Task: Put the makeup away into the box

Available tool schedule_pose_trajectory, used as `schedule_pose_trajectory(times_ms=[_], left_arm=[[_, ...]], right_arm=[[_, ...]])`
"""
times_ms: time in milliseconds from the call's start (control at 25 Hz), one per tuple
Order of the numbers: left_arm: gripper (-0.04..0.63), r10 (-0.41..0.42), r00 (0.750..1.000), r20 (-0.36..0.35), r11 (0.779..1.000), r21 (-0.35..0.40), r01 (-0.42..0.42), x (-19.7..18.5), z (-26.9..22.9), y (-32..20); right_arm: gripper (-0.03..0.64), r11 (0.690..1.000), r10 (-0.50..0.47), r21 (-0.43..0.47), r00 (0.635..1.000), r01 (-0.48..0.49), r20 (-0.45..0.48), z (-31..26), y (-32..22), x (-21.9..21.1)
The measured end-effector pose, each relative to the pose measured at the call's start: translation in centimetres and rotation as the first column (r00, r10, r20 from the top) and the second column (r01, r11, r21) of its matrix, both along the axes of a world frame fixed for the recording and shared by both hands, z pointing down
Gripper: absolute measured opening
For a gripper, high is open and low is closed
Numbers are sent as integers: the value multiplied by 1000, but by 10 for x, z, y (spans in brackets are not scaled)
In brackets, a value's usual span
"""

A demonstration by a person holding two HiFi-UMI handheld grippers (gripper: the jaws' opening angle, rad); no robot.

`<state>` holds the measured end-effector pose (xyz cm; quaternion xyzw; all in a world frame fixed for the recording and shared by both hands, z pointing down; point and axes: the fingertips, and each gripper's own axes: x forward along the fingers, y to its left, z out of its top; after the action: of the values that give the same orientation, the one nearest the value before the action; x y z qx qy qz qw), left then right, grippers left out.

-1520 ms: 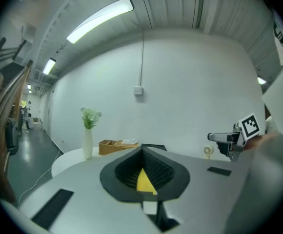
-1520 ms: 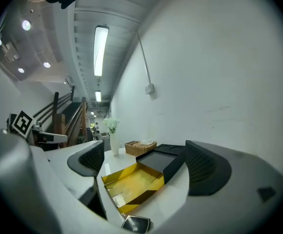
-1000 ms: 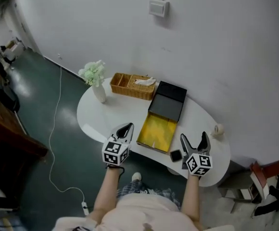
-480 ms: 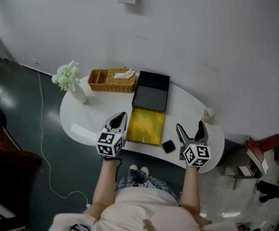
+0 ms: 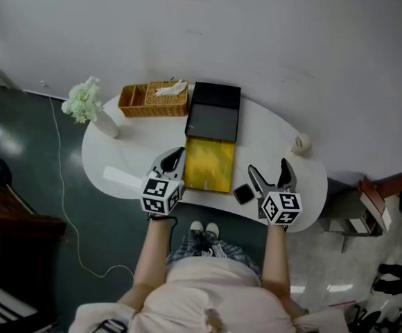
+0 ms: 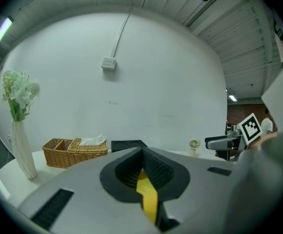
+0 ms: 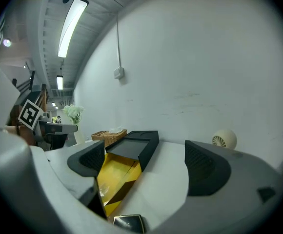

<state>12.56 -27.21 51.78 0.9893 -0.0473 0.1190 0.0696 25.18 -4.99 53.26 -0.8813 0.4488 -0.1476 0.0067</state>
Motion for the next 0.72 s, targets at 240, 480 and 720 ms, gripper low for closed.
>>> schedule_pose_trajectory(times_ms=[240,480,720], left_arm=[[26,34,999,40,999,-21,-33,7,21,18],[26,50,996,73,998,-37,-47,2,39,31],[26,55,994,92,997,-57,-49,-4,52,38]], right_arm=[[508,995,-40,-88,997,46,69,39,2,-16],[505,969,-89,-215,985,120,150,92,7,-46],[482,926,-128,-321,967,196,222,137,10,-73]])
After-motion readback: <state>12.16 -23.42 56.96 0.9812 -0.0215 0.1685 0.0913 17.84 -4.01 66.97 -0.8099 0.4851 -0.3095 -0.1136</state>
